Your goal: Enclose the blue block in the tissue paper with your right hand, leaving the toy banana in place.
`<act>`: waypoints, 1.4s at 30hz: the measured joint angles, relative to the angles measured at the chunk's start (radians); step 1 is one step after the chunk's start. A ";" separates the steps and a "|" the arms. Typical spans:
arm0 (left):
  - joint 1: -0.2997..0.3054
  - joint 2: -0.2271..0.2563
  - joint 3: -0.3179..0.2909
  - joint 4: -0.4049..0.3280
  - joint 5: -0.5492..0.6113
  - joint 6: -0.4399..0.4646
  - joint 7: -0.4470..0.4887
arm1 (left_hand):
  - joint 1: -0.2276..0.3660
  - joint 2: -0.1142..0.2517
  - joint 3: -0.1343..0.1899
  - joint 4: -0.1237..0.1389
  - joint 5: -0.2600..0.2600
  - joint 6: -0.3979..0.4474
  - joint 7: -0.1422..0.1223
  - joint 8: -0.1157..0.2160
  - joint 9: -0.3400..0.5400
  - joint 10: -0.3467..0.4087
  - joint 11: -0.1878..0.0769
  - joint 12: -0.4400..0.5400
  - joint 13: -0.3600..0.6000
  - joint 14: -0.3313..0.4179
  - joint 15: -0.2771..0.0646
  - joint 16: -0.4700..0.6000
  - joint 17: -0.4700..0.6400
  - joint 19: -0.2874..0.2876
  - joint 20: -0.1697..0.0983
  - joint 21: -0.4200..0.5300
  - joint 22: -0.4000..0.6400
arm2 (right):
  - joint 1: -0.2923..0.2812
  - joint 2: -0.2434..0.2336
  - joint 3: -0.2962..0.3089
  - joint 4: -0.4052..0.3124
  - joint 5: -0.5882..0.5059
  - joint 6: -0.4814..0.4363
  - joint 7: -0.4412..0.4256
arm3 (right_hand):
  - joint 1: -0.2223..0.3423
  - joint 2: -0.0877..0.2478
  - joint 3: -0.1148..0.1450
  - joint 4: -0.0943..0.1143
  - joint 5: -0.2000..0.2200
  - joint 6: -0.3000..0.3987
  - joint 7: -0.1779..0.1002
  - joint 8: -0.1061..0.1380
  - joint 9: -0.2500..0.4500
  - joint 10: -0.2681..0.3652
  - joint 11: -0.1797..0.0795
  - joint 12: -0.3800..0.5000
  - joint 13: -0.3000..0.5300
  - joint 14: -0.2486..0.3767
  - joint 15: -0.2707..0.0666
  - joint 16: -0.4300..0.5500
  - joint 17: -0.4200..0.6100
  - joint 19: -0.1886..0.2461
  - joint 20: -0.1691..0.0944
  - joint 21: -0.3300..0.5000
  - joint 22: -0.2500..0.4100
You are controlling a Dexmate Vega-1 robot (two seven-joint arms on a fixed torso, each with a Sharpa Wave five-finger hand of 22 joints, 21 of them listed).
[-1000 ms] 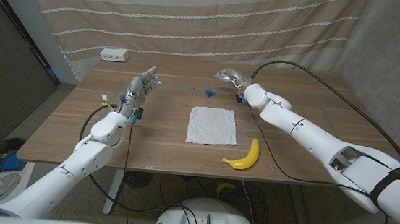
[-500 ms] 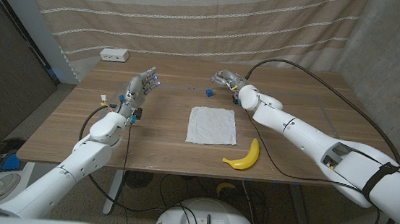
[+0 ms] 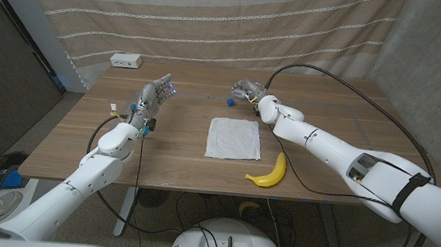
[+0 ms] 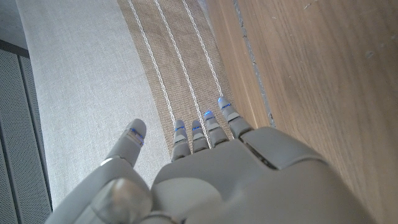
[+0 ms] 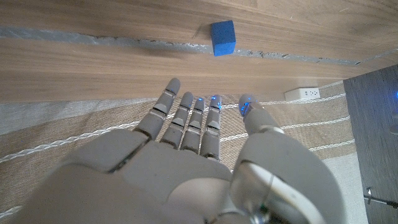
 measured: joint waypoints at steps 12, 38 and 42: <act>-0.013 0.000 0.005 0.010 -0.002 0.008 -0.010 | -0.004 -0.004 0.000 0.000 0.000 0.000 0.000 0.000 0.000 0.000 0.000 0.000 0.000 0.005 0.005 0.000 0.000 0.000 0.000 0.000 0.000 | 0.030 0.034 -0.044 0.077 -0.037 -0.003 -0.003 | 0.073 -0.022 0.000 0.000 -0.012 -0.013 -0.012 0.000 0.000 -0.009 -0.009 -0.008 0.000 0.000 0.000 -0.004 -0.005 0.005 -0.005 0.000 0.000; -0.040 -0.003 0.015 0.032 -0.009 0.021 -0.027 | -0.022 -0.012 0.000 0.008 0.000 0.004 0.004 0.000 0.000 0.000 0.000 0.001 0.000 0.013 0.002 0.000 0.005 0.006 0.006 0.000 0.000 | 0.092 0.113 -0.119 0.272 -0.070 0.043 -0.022 | 0.229 -0.031 -0.015 0.015 -0.039 0.014 -0.061 -0.005 0.000 -0.016 -0.047 -0.027 0.003 -0.008 0.000 -0.008 -0.003 0.018 -0.025 0.007 0.003; -0.042 -0.003 0.016 0.033 -0.009 0.021 -0.027 | -0.022 -0.012 0.000 0.008 0.000 0.004 0.004 0.000 0.000 0.000 0.000 0.001 0.000 0.016 0.005 0.000 0.005 0.006 0.006 0.000 0.000 | 0.096 0.119 -0.121 0.290 -0.061 0.075 -0.029 | 0.248 -0.031 -0.033 0.024 -0.046 0.075 -0.054 0.017 0.005 -0.010 -0.046 -0.027 0.003 -0.008 0.000 0.001 0.003 0.021 -0.029 0.011 0.003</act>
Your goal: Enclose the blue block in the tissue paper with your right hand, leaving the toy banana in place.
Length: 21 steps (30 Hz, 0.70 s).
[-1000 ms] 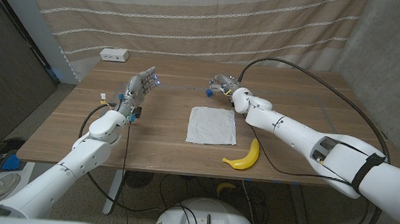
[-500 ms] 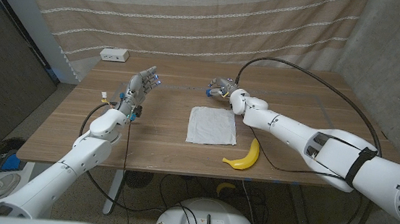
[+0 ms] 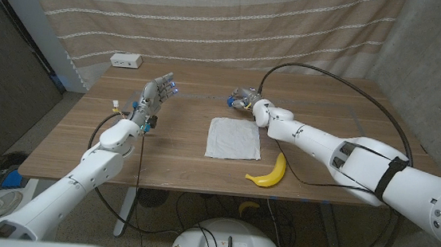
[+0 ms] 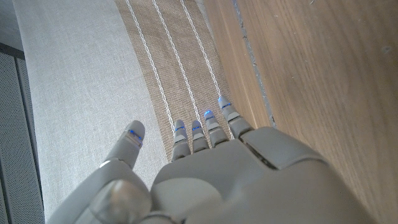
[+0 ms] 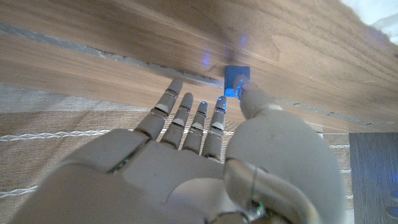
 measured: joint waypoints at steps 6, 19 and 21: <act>-0.004 0.000 0.001 0.003 -0.001 0.002 -0.002 | 0.000 0.000 0.000 0.000 0.000 0.000 0.000 0.000 0.000 0.000 0.000 0.000 0.000 0.000 0.000 0.000 0.000 0.000 0.000 0.000 0.000 | 0.013 0.020 -0.006 0.055 0.016 0.053 -0.019 | 0.046 0.006 -0.065 0.010 -0.009 0.222 0.034 0.086 0.012 0.052 -0.005 0.009 0.005 0.022 0.000 0.033 0.020 0.011 -0.011 0.016 0.001; -0.015 -0.001 0.005 0.006 -0.005 0.013 -0.006 | -0.004 -0.004 0.000 0.000 0.000 0.000 0.000 0.000 0.000 0.000 0.000 0.000 0.000 0.004 0.004 0.000 0.000 0.000 0.000 0.000 0.000 | 0.032 0.044 -0.014 0.163 0.046 0.126 -0.054 | 0.061 0.033 -0.099 0.019 -0.010 0.222 0.034 0.113 0.046 0.100 -0.007 0.023 0.005 0.045 -0.002 0.055 0.033 0.020 -0.020 0.030 0.004; -0.016 -0.001 0.006 0.007 -0.005 0.013 -0.007 | -0.004 -0.004 0.000 0.000 0.000 0.000 0.000 0.000 0.000 0.000 0.000 0.000 0.000 0.004 0.004 0.000 0.000 0.000 0.000 0.000 0.000 | 0.023 0.027 -0.010 0.135 0.046 0.121 -0.054 | 0.059 0.036 -0.099 0.019 -0.012 0.222 0.034 0.113 0.046 0.104 -0.011 0.023 0.005 0.045 -0.002 0.055 0.033 0.020 -0.020 0.030 0.004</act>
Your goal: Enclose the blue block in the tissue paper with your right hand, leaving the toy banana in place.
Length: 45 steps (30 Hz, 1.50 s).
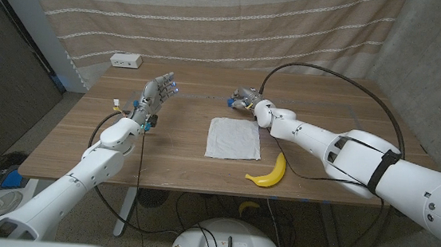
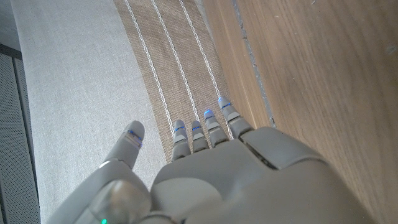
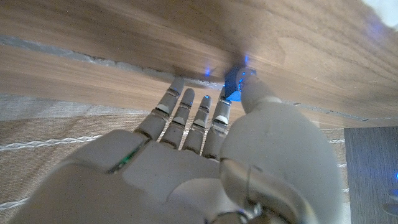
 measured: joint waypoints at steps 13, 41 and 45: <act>-0.019 -0.009 0.014 0.012 0.000 0.005 -0.015 | 0.000 0.000 0.004 0.004 0.000 0.000 0.000 0.000 0.000 0.000 0.000 0.000 0.000 0.005 -0.006 0.000 0.000 0.005 0.005 0.000 0.000 | -0.101 -0.141 0.060 -0.312 -0.020 -0.086 0.000 | -0.005 0.005 -0.003 0.003 0.000 0.000 0.000 0.000 0.000 0.009 -0.009 0.000 0.003 0.005 0.005 0.000 -0.003 0.000 0.000 0.008 0.002; -0.038 -0.017 0.033 0.019 0.005 0.004 -0.042 | 0.000 0.000 0.004 0.004 0.000 0.004 0.004 0.000 0.000 0.000 0.000 0.000 0.000 0.005 -0.006 0.000 -0.002 0.005 0.005 0.000 0.000 | -0.282 -0.299 0.164 -0.716 -0.086 -0.207 0.058 | -0.002 0.007 -0.015 -0.001 0.007 0.000 0.000 0.000 0.000 0.014 -0.003 0.000 0.005 0.005 0.005 -0.005 -0.003 0.000 0.000 0.008 0.002; -0.038 -0.017 0.033 0.019 0.005 0.000 -0.045 | 0.000 0.000 0.008 0.000 0.000 0.004 0.004 -0.004 0.000 0.000 0.000 0.000 0.000 0.005 -0.006 0.000 -0.002 0.005 0.005 0.000 0.000 | -0.299 -0.310 0.171 -0.750 -0.095 -0.224 0.066 | -0.002 0.007 -0.019 0.003 0.007 0.000 0.000 0.000 0.000 0.014 -0.003 0.000 0.004 0.005 0.005 -0.005 -0.007 0.000 0.000 0.008 0.002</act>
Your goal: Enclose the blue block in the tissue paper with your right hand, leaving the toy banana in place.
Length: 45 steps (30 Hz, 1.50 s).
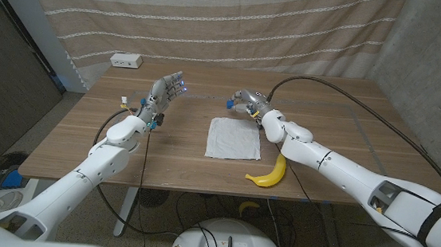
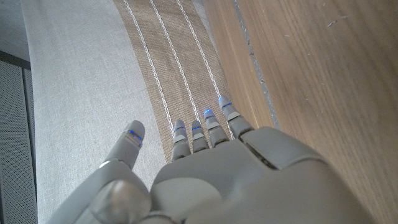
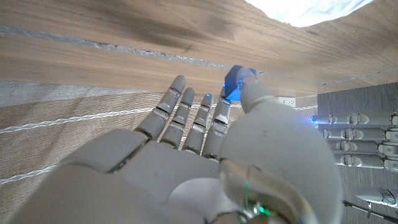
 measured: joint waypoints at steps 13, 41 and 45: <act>0.008 0.004 -0.004 -0.006 0.001 -0.020 -0.007 | 0.000 0.000 0.000 0.000 0.000 0.000 0.000 0.000 0.000 0.005 -0.005 0.000 0.000 0.000 0.000 0.000 0.000 0.000 0.000 0.000 0.000 | -0.073 -0.040 0.029 -0.135 -0.031 -0.061 0.022 | 0.000 0.000 -0.004 -0.004 0.000 0.000 0.000 0.001 0.000 0.000 0.000 0.000 0.000 0.000 0.000 0.000 -0.001 0.000 0.000 0.008 0.000; -0.032 -0.010 -0.006 0.057 -0.006 -0.052 -0.047 | 0.000 0.000 0.000 0.000 0.000 0.000 0.000 0.000 0.000 0.005 -0.005 0.000 0.000 0.000 0.000 0.000 0.000 0.000 0.000 -0.004 0.000 | -0.159 -0.073 0.047 -0.275 -0.075 -0.184 0.064 | 0.004 0.004 -0.011 -0.003 0.000 0.000 0.000 0.001 0.000 0.005 0.005 0.000 0.000 0.000 0.000 -0.007 0.000 0.000 0.000 0.008 0.000; -0.043 -0.013 -0.004 0.070 -0.007 -0.060 -0.066 | 0.000 0.000 0.004 -0.004 0.000 0.000 0.000 0.000 0.000 0.005 -0.005 0.000 0.000 0.000 0.000 0.000 0.000 0.000 0.000 -0.004 0.000 | -0.182 -0.078 0.051 -0.305 -0.075 -0.203 0.068 | 0.004 0.004 -0.011 -0.003 0.000 0.000 0.000 0.001 0.000 0.005 0.005 0.000 0.000 0.000 0.000 -0.007 0.000 0.000 0.000 0.008 0.000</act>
